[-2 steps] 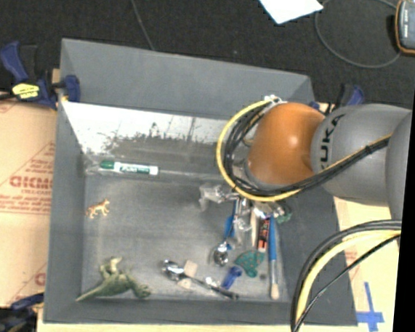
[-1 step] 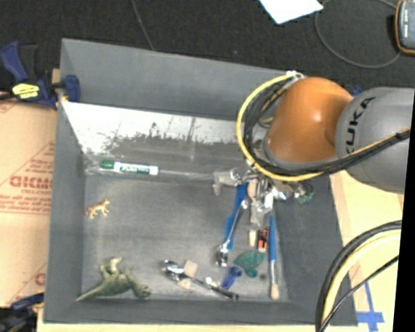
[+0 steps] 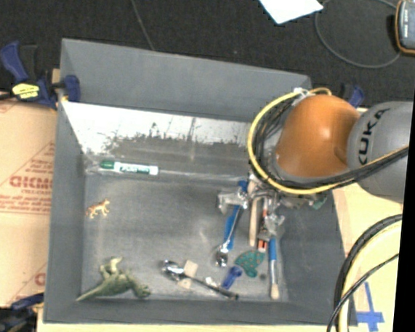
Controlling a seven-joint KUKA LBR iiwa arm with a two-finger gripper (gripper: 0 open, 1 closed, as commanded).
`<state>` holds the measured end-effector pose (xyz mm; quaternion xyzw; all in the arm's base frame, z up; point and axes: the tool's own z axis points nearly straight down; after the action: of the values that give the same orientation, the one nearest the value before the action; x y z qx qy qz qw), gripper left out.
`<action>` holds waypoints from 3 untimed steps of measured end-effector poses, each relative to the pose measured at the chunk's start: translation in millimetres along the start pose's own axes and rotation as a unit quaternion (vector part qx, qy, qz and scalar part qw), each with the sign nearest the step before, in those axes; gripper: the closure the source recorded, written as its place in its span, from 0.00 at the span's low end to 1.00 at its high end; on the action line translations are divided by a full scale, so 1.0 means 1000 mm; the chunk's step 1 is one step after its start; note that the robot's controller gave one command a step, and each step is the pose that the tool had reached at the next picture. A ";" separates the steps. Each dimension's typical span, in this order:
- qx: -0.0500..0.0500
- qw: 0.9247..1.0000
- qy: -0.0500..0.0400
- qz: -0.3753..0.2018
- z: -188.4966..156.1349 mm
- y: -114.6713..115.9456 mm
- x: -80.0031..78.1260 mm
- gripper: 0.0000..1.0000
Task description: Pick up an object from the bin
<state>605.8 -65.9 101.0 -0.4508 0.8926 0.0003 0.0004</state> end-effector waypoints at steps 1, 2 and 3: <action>0.009 0.993 -0.006 -0.118 0.027 -0.003 -0.045 0.00; 0.008 0.993 -0.006 -0.115 0.027 -0.009 -0.039 1.00; 0.008 0.993 -0.006 -0.114 0.027 -0.009 -0.039 1.00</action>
Offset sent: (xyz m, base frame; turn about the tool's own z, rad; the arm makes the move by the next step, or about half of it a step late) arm 0.0267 0.0255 -0.0310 -0.2355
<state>636.3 -40.4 74.2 -0.5499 0.8351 -0.0040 0.0091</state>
